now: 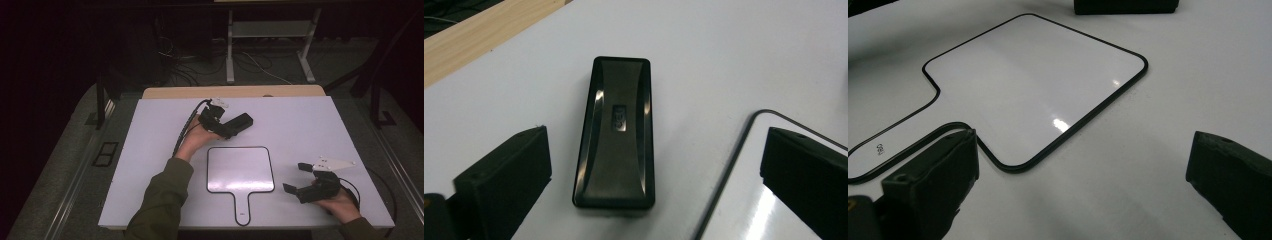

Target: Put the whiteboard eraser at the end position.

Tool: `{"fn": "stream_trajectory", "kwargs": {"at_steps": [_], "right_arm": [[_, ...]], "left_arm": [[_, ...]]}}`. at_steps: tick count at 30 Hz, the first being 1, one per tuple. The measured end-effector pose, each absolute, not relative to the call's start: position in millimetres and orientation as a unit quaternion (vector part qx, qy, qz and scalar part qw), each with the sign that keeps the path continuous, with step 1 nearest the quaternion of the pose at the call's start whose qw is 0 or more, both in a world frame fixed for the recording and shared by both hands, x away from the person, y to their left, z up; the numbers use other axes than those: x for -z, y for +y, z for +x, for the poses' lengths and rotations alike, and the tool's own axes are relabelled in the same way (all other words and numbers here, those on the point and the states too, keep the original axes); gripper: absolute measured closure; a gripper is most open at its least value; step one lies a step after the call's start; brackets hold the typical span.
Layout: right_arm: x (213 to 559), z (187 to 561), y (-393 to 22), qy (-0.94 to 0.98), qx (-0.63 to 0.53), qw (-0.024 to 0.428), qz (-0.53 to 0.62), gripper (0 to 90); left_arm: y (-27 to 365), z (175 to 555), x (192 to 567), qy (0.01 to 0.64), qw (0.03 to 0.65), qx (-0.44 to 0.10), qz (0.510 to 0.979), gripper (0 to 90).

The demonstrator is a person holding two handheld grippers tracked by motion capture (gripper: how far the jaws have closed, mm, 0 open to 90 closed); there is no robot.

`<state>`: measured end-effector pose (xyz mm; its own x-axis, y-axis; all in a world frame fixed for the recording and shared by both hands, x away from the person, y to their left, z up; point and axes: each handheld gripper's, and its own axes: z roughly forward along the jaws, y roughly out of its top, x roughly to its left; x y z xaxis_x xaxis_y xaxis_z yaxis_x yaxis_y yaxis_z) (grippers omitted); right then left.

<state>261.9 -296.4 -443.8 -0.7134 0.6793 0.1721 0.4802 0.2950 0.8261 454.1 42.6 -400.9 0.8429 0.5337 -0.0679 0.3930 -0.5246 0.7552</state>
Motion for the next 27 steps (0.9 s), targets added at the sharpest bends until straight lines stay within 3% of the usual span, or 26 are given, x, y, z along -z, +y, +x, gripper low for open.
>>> {"fn": "stream_trajectory", "kwargs": {"at_steps": [27], "right_arm": [[443,260,-295,0.799,-0.468,0.107,0.362,0.0]], "left_arm": [[94,366,403,0.271,0.454,-0.102,0.843,0.0]]}}
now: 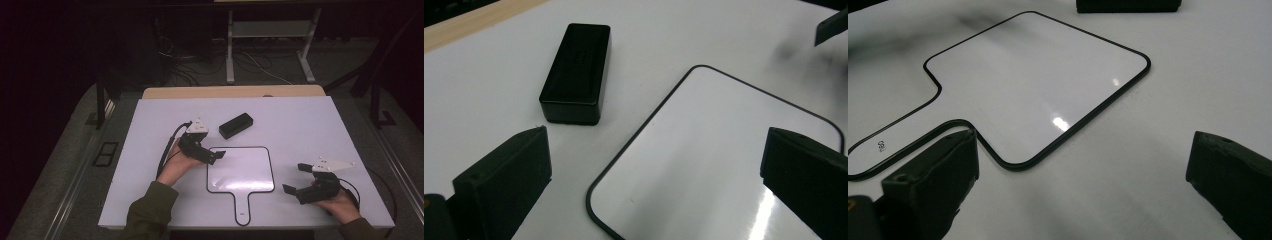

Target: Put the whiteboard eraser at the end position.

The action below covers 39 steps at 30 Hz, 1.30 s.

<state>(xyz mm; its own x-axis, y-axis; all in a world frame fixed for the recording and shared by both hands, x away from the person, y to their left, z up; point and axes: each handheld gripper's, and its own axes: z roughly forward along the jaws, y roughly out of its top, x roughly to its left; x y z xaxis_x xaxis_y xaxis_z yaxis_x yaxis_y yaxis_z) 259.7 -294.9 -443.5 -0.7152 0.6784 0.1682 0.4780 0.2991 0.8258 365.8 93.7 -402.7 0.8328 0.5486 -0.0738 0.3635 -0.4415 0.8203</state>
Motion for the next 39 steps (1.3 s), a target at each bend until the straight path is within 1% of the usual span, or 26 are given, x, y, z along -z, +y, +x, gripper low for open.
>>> {"fn": "stream_trajectory", "kwargs": {"at_steps": [15,25,34,39], "right_arm": [[443,259,-294,0.799,-0.468,0.107,0.363,0.0],[444,260,-295,0.798,-0.467,0.107,0.365,0.0],[444,260,-295,0.798,-0.467,0.109,0.365,0.0],[444,260,-295,0.798,-0.466,0.110,0.366,0.0]], "left_arm": [[121,324,406,0.268,0.474,-0.110,0.832,0.0],[145,300,421,0.285,0.480,-0.111,0.822,0.0],[155,279,440,0.294,0.463,-0.100,0.830,0.0],[158,275,439,0.291,0.461,-0.102,0.832,0.0]]}}
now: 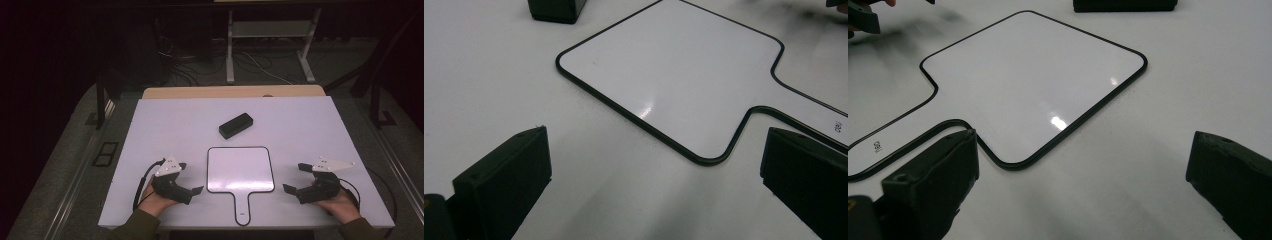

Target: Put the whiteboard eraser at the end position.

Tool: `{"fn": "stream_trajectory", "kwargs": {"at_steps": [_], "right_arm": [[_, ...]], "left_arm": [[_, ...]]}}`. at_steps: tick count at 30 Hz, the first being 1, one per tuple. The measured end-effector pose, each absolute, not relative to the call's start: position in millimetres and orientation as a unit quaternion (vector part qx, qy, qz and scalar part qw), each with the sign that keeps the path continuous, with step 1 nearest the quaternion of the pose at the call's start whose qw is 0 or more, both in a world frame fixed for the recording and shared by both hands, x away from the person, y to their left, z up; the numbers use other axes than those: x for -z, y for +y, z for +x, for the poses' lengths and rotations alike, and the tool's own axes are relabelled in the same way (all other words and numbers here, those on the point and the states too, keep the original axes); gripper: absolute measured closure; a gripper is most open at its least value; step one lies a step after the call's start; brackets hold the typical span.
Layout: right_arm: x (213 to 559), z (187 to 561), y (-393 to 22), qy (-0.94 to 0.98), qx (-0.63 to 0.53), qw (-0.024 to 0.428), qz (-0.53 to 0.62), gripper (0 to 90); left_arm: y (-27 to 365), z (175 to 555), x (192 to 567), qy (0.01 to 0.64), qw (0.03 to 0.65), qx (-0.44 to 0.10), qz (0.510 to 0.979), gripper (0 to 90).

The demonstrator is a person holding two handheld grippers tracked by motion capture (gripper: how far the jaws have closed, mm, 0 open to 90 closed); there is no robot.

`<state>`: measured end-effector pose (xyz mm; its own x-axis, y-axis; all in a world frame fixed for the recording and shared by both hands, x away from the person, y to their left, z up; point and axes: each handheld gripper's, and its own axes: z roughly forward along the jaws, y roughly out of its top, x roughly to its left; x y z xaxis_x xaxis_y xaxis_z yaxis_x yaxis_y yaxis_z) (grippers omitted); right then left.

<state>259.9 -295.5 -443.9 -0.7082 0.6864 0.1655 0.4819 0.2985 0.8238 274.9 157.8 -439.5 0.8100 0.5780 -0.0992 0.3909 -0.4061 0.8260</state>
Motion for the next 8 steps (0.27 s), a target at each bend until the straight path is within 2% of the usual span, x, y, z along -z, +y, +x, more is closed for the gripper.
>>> {"fn": "stream_trajectory", "kwargs": {"at_steps": [8], "right_arm": [[444.5,260.4,-295.8,0.799,-0.464,0.110,0.366,0.0]], "left_arm": [[158.2,276.0,439.5,0.292,0.463,-0.098,0.831,0.0]]}}
